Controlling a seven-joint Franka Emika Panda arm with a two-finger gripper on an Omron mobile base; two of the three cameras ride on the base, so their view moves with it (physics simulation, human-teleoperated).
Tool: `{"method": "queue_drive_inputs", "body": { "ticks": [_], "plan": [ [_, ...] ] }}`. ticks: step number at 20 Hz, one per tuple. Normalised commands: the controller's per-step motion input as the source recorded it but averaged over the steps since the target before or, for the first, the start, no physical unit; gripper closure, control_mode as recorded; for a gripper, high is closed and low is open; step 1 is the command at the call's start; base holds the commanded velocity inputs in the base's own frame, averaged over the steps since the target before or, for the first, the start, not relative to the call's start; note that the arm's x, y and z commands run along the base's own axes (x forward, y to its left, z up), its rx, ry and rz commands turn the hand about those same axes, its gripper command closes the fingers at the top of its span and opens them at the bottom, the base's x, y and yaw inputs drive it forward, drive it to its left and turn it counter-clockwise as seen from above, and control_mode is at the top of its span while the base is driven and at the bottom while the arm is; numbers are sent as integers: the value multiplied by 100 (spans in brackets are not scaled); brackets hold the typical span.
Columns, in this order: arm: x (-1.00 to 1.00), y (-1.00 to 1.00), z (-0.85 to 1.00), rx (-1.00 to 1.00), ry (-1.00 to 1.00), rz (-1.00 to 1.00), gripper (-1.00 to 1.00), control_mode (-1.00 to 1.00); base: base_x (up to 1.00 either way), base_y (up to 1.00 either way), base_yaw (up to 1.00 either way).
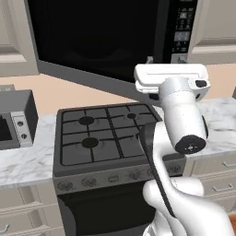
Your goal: The microwave is finished heating the shrimp and tomato. Take the bowl containing the food and place it on the dining counter.
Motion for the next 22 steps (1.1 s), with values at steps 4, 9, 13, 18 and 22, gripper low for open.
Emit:
{"method": "queue_drive_inputs", "body": {
  "ticks": [4,9,13,18,22],
  "plan": [
    [-47,-34,-2,0,0,1,-100,-100,0,0,0],
    [-18,-2,4,0,0,-6,-100,-100,0,0,0],
    [-72,-28,59,0,3,-23,-100,-100,0,0,0],
    [-12,-2,8,0,1,-5,-100,-100,0,0,0],
    [-44,22,9,0,-5,0,-100,-100,0,0,0]
  ]
}}
